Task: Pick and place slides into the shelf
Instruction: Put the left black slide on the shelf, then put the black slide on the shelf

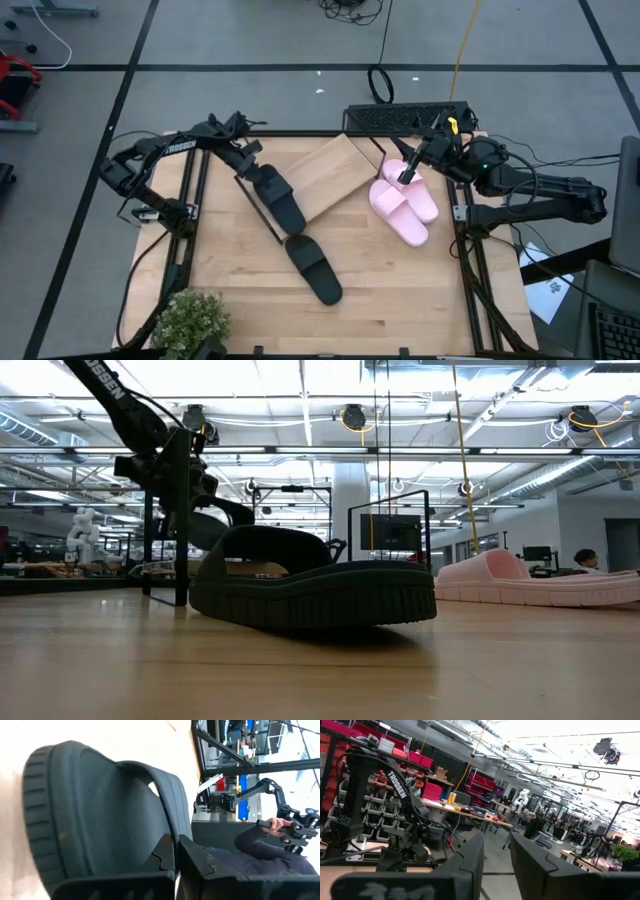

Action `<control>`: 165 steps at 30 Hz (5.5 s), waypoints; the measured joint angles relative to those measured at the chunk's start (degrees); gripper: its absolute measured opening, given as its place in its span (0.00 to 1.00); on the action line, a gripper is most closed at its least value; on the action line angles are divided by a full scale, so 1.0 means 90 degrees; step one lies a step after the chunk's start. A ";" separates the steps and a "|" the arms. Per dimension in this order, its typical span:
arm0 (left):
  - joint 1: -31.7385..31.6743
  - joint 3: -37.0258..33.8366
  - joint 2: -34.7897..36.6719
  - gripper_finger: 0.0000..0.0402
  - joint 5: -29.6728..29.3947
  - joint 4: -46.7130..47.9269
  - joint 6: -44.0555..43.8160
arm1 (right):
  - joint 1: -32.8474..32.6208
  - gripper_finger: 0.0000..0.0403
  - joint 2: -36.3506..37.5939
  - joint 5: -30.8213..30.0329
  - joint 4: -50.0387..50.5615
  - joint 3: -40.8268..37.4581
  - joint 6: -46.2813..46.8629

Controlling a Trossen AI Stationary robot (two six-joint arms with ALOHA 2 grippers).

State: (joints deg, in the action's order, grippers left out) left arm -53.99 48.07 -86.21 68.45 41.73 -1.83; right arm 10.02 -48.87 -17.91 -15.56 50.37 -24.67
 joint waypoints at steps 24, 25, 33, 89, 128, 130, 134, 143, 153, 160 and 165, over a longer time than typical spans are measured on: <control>-0.0006 0.0005 0.0000 0.00 -0.1067 0.0526 0.0192 | 0.0000 0.21 -0.0002 -0.0002 0.0001 0.0000 -0.0002; -0.0006 0.0005 0.0000 0.00 -0.1143 0.0527 0.0182 | 0.0000 0.21 -0.0002 0.0000 0.0001 0.0000 -0.0002; -0.0004 0.0005 0.0000 0.06 -0.1291 0.0546 0.0174 | 0.0000 0.21 -0.0001 -0.0002 0.0003 0.0000 -0.0002; -0.0006 0.0044 -0.0002 0.41 -0.1973 0.0835 0.0223 | 0.0001 0.21 -0.0002 -0.0027 0.0008 0.0000 0.0000; -0.0291 0.1061 -0.0002 0.41 -0.3290 0.0855 0.0012 | 0.0000 0.21 -0.0002 -0.0027 0.0096 0.0000 0.0141; -0.0229 0.1061 -0.0002 0.41 -0.3291 0.0855 -0.0041 | 0.0001 0.21 -0.0002 -0.0027 0.0096 0.0000 0.0141; -0.0098 0.1061 -0.0002 0.41 -0.3291 0.0858 -0.0205 | 0.0001 0.21 -0.0002 -0.0027 0.0096 0.0000 0.0141; 0.0055 0.1061 0.0233 0.41 -0.2953 0.0865 -0.0587 | 0.0002 0.21 -0.0002 -0.0027 0.0093 0.0000 0.0120; 0.0058 0.1061 0.1850 0.41 -0.3149 0.0865 -0.1290 | 0.0002 0.21 -0.0066 0.1135 0.0080 0.0000 0.0127; 0.0249 0.1061 0.3418 0.41 -0.3518 0.0832 -0.2234 | -0.0007 0.21 -0.0631 0.2507 0.0610 0.0000 0.1233; 0.0618 0.1061 0.4463 0.41 -0.3947 0.0481 -0.3052 | -0.0343 0.21 -0.1253 0.2672 0.0673 -0.0001 0.1252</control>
State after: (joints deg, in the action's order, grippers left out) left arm -48.43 57.63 -46.05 32.92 46.06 -29.30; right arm 6.94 -60.15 6.14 -9.51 50.36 -13.40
